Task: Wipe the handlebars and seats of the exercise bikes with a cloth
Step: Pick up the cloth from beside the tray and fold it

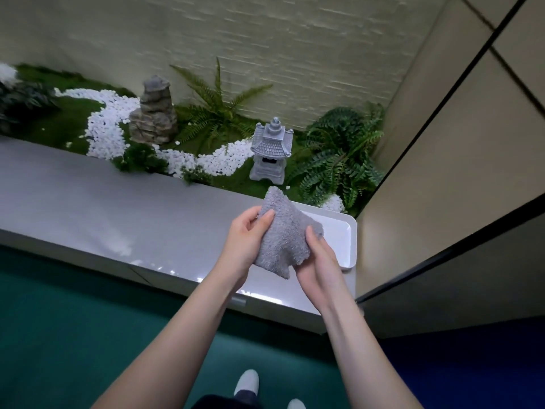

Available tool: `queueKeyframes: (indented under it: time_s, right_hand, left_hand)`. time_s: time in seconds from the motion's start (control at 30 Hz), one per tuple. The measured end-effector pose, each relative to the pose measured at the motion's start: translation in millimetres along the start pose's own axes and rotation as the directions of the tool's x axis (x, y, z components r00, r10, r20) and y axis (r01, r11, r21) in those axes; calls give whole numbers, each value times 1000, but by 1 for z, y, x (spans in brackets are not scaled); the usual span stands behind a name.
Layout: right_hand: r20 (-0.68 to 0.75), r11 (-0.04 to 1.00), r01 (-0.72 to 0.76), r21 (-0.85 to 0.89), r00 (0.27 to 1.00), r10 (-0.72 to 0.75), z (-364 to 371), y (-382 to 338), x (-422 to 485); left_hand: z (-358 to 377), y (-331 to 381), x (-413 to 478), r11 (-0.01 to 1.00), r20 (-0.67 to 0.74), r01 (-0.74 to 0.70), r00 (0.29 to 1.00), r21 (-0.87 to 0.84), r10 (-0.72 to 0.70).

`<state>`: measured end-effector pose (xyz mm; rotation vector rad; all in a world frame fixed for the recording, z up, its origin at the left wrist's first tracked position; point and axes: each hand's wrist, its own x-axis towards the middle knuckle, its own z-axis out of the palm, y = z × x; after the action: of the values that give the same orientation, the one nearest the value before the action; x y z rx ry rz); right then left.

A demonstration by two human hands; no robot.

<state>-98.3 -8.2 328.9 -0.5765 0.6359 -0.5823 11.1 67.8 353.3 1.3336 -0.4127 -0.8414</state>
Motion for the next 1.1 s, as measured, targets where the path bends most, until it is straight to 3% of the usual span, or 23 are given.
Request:
queueKeyframes:
  time_s: [0.1,0.17,0.23,0.3,0.33,0.5,0.67,0.87,1.1]
  right_hand:
    - [-100,938,101,-333,985,-141,-8,5,-2]
    - [-87,779,171,-603,957,-277,-15,7,-5]
    - [-6,556,231,-798,920,-391,-25,8,-9]
    - [63,371,257,-892,886,-460,-35,7,-15]
    - [89,328,271,-905,875,-476,-39,6,-19]
    - [118,323,277,-905,893,-434,-69,-7,-40]
    - [68,424,193,-885,954,-292,-103,-30,-54]
    - [104,423,137,-896,989,-101,-122,-32,-67]
    - [120,420,98,-902,992,27,-113,-15,-83]
  left_hand:
    - [-6,-13,-12,977,-152,-17,987,213,51]
    - [-8,-23,-20,884,-234,-22,961,467,147]
    - [-5,-33,-30,738,-273,-9,926,675,262]
    - [8,-43,-42,623,-283,1,892,782,353]
    - [17,-48,-49,593,-281,3,882,805,377]
    - [68,-74,-73,618,-263,-2,903,786,338]
    - [112,-96,-98,686,-211,-12,947,728,241]
    - [135,-112,-130,845,-379,114,919,523,111]
    - [130,-108,-164,897,-468,129,879,423,95]
